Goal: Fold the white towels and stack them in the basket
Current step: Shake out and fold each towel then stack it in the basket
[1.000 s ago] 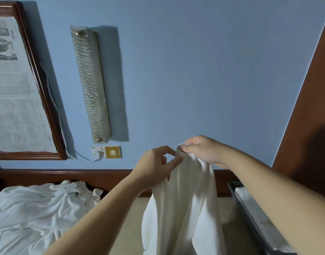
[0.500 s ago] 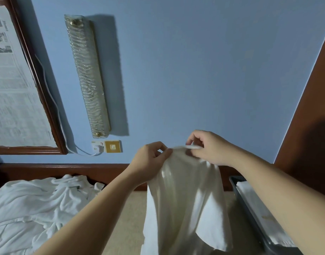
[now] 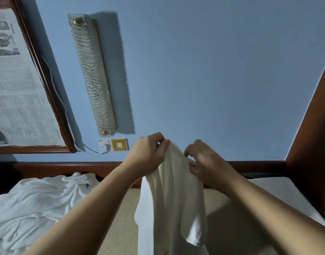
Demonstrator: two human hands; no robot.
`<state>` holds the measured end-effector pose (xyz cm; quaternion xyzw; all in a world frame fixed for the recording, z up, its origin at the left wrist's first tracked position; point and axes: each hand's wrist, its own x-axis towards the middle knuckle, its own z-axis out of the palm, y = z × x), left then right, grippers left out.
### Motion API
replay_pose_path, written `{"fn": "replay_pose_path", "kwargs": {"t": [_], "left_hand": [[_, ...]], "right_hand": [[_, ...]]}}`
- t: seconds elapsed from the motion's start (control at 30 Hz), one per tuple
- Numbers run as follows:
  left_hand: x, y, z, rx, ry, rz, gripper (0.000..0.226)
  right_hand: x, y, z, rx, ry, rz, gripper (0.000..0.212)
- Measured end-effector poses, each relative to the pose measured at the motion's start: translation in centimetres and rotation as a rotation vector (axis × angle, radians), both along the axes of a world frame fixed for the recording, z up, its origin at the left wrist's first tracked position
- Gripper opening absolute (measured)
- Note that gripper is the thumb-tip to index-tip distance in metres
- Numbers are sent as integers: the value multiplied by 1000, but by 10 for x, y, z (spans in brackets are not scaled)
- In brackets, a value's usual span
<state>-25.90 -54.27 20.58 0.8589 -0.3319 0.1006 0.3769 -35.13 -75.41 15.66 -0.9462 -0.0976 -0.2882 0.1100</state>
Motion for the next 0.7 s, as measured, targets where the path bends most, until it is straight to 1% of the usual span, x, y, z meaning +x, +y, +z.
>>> {"fn": "replay_pose_path", "kwargs": {"t": [0.03, 0.07, 0.1, 0.2, 0.27, 0.3, 0.33, 0.37, 0.4, 0.53, 0.63, 0.7], "left_hand": [[-1, -1, 0, 1, -2, -2, 30], [-3, -2, 0, 1, -2, -6, 30], [-4, -4, 0, 3, -2, -8, 30], [0, -1, 1, 12, -1, 23, 32], [6, 6, 2, 34, 2, 55, 32], [8, 9, 2, 50, 6, 65, 31], [9, 11, 2, 67, 11, 69, 30], [9, 13, 1, 84, 15, 68, 29], [9, 14, 0, 102, 17, 67, 29], [7, 15, -7, 140, 15, 61, 27], [7, 18, -11, 162, 19, 61, 26], [8, 20, -14, 167, 18, 65, 25]], "right_hand": [[1, 4, -5, 9, 13, 34, 26], [0, 9, -7, 87, 49, 44, 21], [-1, 14, -5, 241, 93, 48, 16], [-6, 21, 3, 860, 314, 44, 2], [-8, 20, 7, 1176, 408, 94, 12], [-9, 17, 7, 1300, 430, 116, 17], [-11, 16, 8, 1367, 452, 122, 20], [-12, 13, 9, 1370, 471, 124, 22], [-13, 9, 8, 1309, 490, 114, 22], [-14, -2, 7, 837, 531, -49, 23], [-16, -6, 7, 511, 456, -123, 8], [-18, -6, 0, 326, 409, -187, 9]]}}
